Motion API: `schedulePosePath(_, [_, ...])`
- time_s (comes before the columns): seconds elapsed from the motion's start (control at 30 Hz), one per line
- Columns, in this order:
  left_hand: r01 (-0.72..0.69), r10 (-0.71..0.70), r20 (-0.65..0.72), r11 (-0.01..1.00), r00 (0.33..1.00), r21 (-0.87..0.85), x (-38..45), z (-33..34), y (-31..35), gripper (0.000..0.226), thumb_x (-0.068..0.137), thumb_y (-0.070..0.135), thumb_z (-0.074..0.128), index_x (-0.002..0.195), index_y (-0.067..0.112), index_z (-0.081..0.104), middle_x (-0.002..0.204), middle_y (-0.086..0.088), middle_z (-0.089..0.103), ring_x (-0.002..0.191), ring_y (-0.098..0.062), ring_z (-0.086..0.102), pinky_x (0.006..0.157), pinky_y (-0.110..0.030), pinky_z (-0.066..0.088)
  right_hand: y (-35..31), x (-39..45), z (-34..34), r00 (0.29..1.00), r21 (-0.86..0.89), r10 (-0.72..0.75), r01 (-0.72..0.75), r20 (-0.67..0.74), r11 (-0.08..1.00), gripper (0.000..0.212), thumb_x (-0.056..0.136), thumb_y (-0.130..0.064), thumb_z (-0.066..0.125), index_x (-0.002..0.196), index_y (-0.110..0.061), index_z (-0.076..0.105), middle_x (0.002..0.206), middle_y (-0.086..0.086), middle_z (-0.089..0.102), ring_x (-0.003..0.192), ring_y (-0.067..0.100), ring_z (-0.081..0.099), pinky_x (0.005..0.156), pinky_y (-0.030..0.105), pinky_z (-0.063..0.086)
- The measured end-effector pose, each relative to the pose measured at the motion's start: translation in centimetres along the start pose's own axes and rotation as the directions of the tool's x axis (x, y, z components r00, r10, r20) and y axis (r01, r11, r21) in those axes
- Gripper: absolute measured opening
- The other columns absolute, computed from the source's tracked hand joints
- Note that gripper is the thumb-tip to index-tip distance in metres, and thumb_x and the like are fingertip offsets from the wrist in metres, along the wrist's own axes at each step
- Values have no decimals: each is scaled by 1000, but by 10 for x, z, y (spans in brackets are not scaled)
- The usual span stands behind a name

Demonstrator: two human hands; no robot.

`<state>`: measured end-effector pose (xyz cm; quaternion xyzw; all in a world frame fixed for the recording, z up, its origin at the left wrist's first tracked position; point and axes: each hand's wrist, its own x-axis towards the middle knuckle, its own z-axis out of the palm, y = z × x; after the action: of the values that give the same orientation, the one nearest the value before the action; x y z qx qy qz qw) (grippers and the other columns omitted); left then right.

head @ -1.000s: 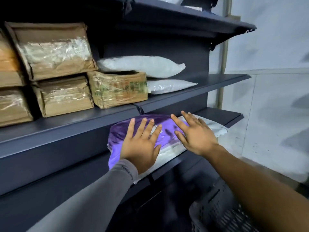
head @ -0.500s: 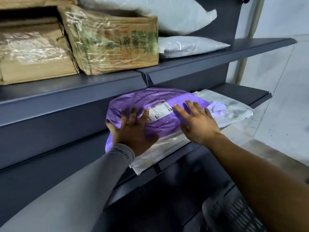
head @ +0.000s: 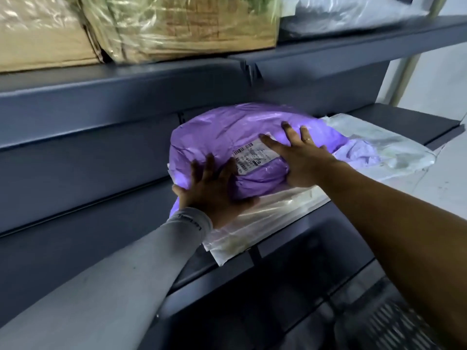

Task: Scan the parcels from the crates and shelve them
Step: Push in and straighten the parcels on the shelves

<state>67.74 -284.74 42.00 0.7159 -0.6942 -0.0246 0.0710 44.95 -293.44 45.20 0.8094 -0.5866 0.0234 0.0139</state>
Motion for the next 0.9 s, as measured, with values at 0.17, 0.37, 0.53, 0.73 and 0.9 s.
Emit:
schedulePosePath(0.17, [0,1,-28,999,1000,41,4,6,2,92,82,95,26,159,55,-4,173,8,-17,159,-33,-14,117,-76,12,-3,4,12,999,55,1,-3,36,999,98,95,-13,58,161,-53,-3,170,-9,-25,158,42,-12,110,79,27])
schedulePosePath(0.37, [-47,50,-95,998,994,28,-1,0,1,77,96,77,34,162,49,5,174,1,-9,160,-34,-5,123,-65,11,-11,-12,-2,1000,75,6,-4,-26,997,86,98,-2,41,165,-41,5,173,-7,-15,158,43,-7,114,75,21])
schedulePosePath(0.53, [-84,90,-175,996,980,42,-20,-11,2,73,103,62,35,165,39,6,175,-4,-4,161,-29,-5,127,-56,9,-20,-39,-16,997,50,31,-27,-77,998,82,97,4,28,166,-34,4,173,-7,-15,158,42,-9,116,75,20])
schedulePosePath(0.73, [-130,148,-185,986,971,106,-53,-27,12,73,104,62,32,166,37,3,174,-9,-5,160,-33,-5,127,-54,5,-22,-87,-28,991,33,86,-84,-100,996,87,94,10,27,166,-32,1,173,-7,-18,158,41,-11,118,74,17])
schedulePosePath(0.9, [-172,198,-203,975,959,140,-81,-32,31,73,99,64,19,166,38,3,174,-11,0,160,-37,0,126,-52,7,-16,-134,-39,980,31,150,-147,-130,989,92,90,15,28,166,-29,2,173,-4,-17,158,42,-12,119,73,17])
